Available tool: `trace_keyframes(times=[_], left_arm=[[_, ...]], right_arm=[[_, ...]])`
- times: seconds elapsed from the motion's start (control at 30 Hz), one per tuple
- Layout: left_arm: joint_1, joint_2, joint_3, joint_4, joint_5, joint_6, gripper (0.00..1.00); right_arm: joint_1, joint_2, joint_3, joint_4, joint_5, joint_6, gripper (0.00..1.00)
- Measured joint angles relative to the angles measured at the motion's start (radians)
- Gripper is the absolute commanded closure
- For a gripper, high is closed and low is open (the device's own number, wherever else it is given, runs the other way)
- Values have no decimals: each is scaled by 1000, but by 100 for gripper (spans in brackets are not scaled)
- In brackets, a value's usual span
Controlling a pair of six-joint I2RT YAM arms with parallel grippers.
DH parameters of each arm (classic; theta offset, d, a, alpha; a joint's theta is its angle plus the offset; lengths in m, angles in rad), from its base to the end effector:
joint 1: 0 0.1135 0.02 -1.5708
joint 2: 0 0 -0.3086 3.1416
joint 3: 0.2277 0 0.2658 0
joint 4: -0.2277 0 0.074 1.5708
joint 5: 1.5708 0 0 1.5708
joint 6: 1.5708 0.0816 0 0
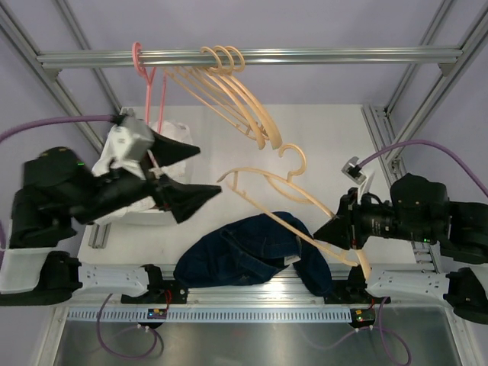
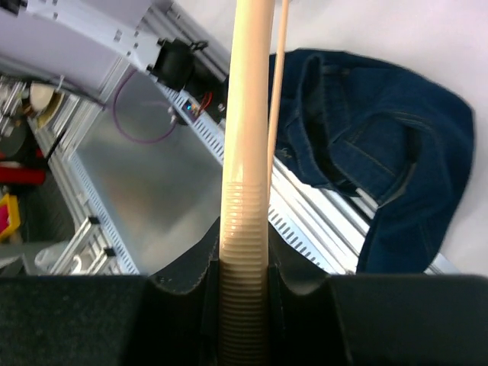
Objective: Remove the skirt from the hanger
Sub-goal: Place the hanger at the clothesline.
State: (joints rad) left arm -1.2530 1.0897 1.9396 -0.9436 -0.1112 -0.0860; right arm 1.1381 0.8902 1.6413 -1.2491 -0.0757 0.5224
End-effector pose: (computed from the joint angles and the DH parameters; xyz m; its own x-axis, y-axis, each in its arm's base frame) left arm 0.0578 -0.1467 0.6067 -0.1072 0.0529 -0.9928 0.9037 0.4216 -0.0752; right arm 0.0408 0.1030 0.4997 -0.6392 -0.1973 -0.7433 -0.7087 0.5265 0.4697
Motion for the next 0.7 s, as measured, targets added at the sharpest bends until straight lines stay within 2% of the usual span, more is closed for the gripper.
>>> trace_keyframes(times=[0.13, 0.27, 0.33, 0.43, 0.53, 0.63, 0.7], left_arm=[[0, -90, 53, 113, -62, 1, 1], [0, -87, 61, 157, -68, -9, 1], [0, -76, -31, 178, -66, -31, 1], [0, -33, -264, 198, -79, -95, 1], [0, 42, -487, 195, -98, -180, 1], [-1, 114, -661, 172, -95, -251, 1], [-3, 129, -721, 174, -84, -283, 1]], right_arm=[[0, -7, 130, -90, 148, 16, 100], [0, 1, 382, -117, 351, 24, 100], [0, 8, 539, -119, 456, 25, 100], [0, 16, 703, -95, 590, 29, 100], [-2, -5, 700, -80, 689, 53, 100], [-1, -33, 581, -85, 735, 85, 100], [-2, -45, 487, -94, 740, 105, 100]])
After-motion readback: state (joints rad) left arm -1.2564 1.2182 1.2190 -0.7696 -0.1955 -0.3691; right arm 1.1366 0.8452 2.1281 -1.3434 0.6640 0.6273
